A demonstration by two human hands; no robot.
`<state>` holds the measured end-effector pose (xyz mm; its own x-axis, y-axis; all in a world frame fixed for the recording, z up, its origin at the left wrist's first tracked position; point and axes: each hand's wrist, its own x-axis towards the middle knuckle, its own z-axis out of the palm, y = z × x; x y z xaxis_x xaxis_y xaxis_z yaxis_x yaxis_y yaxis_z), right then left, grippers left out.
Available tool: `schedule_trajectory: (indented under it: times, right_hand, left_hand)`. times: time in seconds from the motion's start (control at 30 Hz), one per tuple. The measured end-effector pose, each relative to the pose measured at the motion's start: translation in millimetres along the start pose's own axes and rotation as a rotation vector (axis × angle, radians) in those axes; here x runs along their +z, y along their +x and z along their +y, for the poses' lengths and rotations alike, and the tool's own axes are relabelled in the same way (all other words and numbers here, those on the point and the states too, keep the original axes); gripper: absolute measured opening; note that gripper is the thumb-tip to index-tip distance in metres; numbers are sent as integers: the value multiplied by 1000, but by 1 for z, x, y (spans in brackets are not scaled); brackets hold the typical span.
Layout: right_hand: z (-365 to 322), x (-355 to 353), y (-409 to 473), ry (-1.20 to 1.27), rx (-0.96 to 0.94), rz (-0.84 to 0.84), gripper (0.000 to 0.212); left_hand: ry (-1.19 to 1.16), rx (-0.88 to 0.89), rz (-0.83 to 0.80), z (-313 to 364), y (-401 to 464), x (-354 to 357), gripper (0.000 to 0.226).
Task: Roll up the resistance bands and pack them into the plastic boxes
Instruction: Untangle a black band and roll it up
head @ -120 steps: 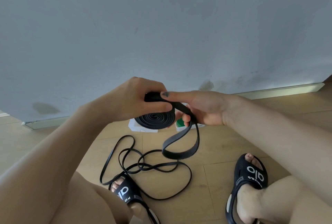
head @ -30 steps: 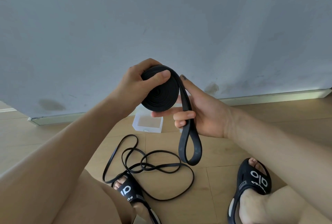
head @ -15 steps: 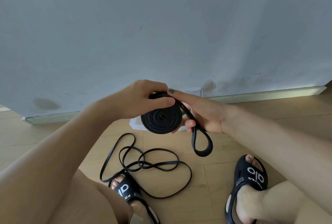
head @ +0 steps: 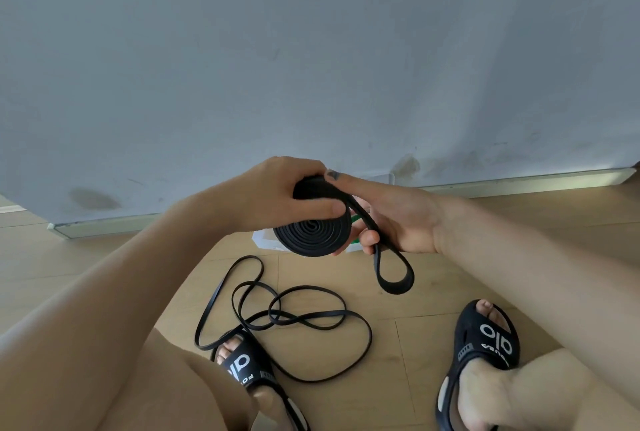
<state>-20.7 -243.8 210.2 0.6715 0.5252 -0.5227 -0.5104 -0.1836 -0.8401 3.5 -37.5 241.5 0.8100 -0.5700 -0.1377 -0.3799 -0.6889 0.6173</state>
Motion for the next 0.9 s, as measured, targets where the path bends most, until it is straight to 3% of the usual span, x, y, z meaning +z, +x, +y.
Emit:
schedule_trajectory:
  times: [0.07, 0.3, 0.67, 0.8, 0.9]
  right_hand:
    - [1, 0, 0, -4, 0, 7, 61]
    - [-2, -2, 1, 157, -55, -104, 65]
    - [-1, 7, 4, 167, -133, -128, 95]
    - [0, 15, 8, 150, -253, 36, 96]
    - [-4, 24, 13, 102, -334, 263, 93]
  left_hand:
    - [40, 4, -5, 2, 2, 0, 22]
    - [-197, 46, 140, 4, -4, -5, 8]
    - [-378, 26, 285, 6, -1, -3, 23]
    - [-485, 13, 397, 5, 3, -4, 22]
    - [-646, -11, 485, 7, 10, -5, 21]
